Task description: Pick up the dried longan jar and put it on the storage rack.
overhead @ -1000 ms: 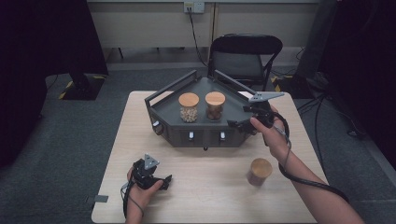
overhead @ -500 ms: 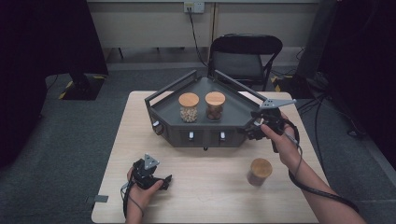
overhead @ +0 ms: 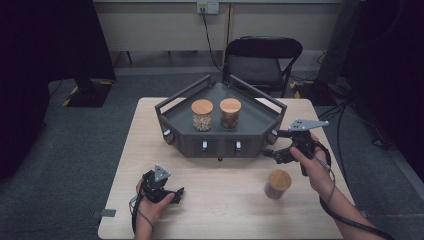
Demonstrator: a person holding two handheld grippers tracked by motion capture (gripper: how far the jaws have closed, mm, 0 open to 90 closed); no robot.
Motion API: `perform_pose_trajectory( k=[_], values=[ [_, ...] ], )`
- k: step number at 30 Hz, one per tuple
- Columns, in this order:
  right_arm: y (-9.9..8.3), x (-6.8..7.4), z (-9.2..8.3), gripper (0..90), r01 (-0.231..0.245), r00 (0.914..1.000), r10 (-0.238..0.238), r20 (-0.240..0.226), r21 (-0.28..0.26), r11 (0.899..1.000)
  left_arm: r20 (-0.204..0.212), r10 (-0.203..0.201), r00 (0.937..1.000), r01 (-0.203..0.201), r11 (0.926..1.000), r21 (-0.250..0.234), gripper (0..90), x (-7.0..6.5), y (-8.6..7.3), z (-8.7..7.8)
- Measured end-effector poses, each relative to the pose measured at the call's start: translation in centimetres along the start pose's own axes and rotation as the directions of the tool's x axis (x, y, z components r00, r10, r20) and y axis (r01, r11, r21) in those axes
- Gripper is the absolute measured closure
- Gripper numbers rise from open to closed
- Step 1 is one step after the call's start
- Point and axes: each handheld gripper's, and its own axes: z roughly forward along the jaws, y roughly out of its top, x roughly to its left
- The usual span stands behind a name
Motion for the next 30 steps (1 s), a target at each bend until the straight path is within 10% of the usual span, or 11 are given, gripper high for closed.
perform_pose_trajectory(
  k=[30],
  values=[
    [-6.4,0.1,-2.3,0.7,-0.023,0.9997,0.023,-0.008,0.018,1.000,0.001,-0.001,1.0000,0.001,1.0000,-0.001,0.0,0.0,0.0,0.0]
  ],
)
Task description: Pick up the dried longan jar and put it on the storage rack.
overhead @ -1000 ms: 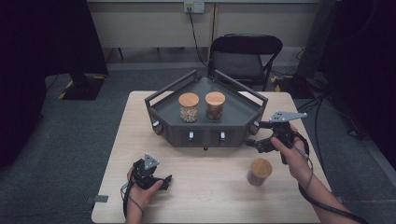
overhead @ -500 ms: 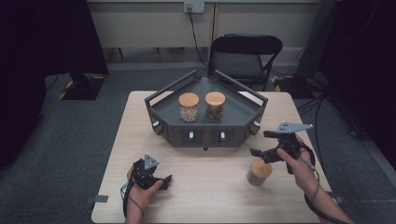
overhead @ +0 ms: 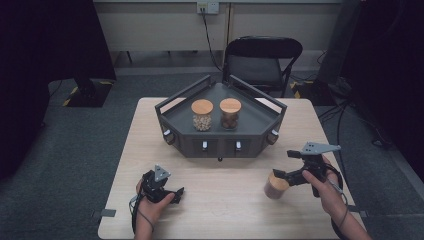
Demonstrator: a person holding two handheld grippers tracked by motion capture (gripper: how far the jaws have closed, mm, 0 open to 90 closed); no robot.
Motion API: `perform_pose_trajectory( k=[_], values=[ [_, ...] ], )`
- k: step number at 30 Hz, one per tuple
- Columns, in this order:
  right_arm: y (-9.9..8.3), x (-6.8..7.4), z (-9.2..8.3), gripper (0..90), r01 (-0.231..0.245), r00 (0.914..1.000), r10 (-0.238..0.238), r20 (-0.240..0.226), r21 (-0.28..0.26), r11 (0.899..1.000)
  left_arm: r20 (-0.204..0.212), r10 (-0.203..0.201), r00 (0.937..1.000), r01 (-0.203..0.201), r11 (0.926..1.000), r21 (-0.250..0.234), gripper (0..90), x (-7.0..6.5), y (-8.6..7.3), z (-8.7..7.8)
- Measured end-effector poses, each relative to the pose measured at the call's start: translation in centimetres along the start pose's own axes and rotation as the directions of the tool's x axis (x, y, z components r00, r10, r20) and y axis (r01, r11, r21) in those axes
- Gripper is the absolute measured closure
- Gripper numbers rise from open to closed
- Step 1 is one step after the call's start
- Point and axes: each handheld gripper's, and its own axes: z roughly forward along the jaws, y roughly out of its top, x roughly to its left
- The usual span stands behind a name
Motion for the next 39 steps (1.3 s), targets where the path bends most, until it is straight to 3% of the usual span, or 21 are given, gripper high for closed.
perform_pose_trajectory(
  k=[39],
  values=[
    [-6.6,0.1,-1.1,0.9,0.001,0.9998,-0.001,-0.019,0.022,1.000,0.000,0.000,1.0000,0.000,1.0000,0.000,0.0,0.0,0.0,0.0]
  ],
)
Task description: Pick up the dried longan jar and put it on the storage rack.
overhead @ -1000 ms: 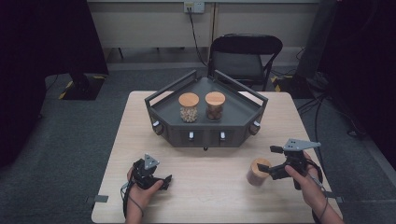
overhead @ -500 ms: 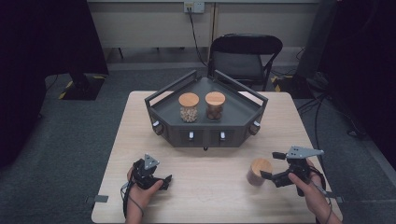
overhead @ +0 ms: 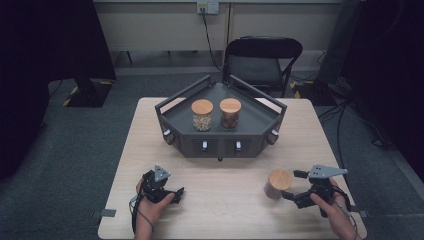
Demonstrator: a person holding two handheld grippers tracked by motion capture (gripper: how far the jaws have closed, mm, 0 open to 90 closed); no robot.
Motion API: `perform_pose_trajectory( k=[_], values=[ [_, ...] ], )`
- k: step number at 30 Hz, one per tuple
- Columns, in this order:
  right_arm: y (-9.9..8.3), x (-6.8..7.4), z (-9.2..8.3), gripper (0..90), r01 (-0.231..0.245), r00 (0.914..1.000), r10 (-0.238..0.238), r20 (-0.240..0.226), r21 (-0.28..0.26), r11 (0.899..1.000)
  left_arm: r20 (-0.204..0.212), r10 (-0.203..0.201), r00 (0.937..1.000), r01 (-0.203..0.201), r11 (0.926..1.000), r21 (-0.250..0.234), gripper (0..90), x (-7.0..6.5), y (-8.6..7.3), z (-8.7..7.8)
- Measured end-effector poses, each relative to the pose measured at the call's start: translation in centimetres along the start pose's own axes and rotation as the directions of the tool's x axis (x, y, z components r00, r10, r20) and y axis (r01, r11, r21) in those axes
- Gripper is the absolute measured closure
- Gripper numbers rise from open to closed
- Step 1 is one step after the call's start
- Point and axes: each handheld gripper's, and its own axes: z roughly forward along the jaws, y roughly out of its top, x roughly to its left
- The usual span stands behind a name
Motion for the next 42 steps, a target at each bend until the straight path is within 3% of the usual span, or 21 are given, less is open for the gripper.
perform_pose_trajectory(
  k=[15,28,33,37,42],
  values=[
    [-1.8,-0.1,1.1,1.2,0.003,1.0000,-0.004,0.009,0.091,0.996,-0.001,0.002,1.0000,-0.002,1.0000,0.001,0.0,0.0,0.0,0.0],
    [-0.8,0.7,2.2,1.3,0.059,0.9974,-0.065,0.030,0.173,0.983,-0.002,-0.001,1.0000,0.001,1.0000,0.001,0.0,-0.1,0.0,0.0],
    [-0.7,1.0,2.3,1.4,0.069,0.9960,-0.078,0.044,0.179,0.981,-0.003,-0.001,1.0000,0.001,1.0000,0.001,0.0,-0.1,0.0,0.0],
    [-0.5,1.6,2.6,0.0,0.101,0.9918,-0.115,0.056,0.199,0.975,-0.004,-0.003,1.0000,0.003,1.0000,0.001,0.0,-0.1,0.0,0.0],
    [-0.4,1.8,2.6,0.0,0.099,0.9913,-0.114,0.065,0.203,0.974,-0.004,-0.001,1.0000,0.001,1.0000,0.001,0.0,-0.1,0.0,0.0]
  ],
)
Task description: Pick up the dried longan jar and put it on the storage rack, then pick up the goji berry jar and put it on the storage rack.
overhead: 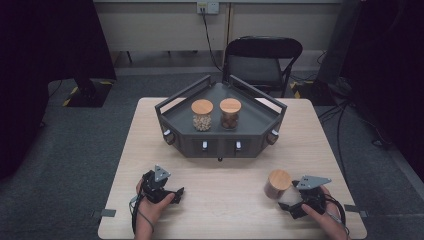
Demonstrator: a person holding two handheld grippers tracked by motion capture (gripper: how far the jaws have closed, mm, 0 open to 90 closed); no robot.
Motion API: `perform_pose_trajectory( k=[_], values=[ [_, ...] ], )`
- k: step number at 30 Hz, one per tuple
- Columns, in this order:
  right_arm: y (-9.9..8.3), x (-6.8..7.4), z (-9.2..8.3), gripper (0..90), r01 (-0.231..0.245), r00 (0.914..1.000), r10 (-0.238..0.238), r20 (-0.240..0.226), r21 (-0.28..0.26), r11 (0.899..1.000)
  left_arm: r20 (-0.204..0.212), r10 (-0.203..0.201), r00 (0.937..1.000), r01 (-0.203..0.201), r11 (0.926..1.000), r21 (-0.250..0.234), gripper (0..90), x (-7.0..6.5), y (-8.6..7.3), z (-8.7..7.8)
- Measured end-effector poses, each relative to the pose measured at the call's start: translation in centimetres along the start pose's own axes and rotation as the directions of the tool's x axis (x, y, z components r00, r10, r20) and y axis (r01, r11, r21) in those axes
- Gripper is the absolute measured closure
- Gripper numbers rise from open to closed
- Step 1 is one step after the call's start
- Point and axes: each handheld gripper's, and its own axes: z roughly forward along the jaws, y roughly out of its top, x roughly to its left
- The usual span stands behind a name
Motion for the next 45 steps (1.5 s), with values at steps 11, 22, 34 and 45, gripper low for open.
perform_pose_trajectory(
  k=[11,22,34,45],
  values=[
    [0.00,0.06,0.01,0.0,-0.003,1.0000,0.003,0.002,0.000,1.000,0.000,0.000,1.0000,0.000,1.0000,0.000,0.0,0.00,0.00,0.00],
    [0.01,0.06,0.01,0.0,-0.003,1.0000,0.003,0.002,0.000,1.000,0.000,0.000,1.0000,0.000,1.0000,0.000,0.0,0.01,0.00,0.00],
    [-0.01,0.03,0.01,0.0,-0.010,1.0000,0.010,0.001,-0.002,1.000,0.000,-0.002,1.0000,0.002,1.0000,0.000,0.0,0.00,0.00,0.00],
    [-0.23,-0.45,0.02,1.0,-0.050,0.9986,0.050,-0.015,-0.025,0.998,0.000,-0.002,1.0000,0.002,1.0000,0.000,0.0,0.00,0.00,0.00]
  ],
)
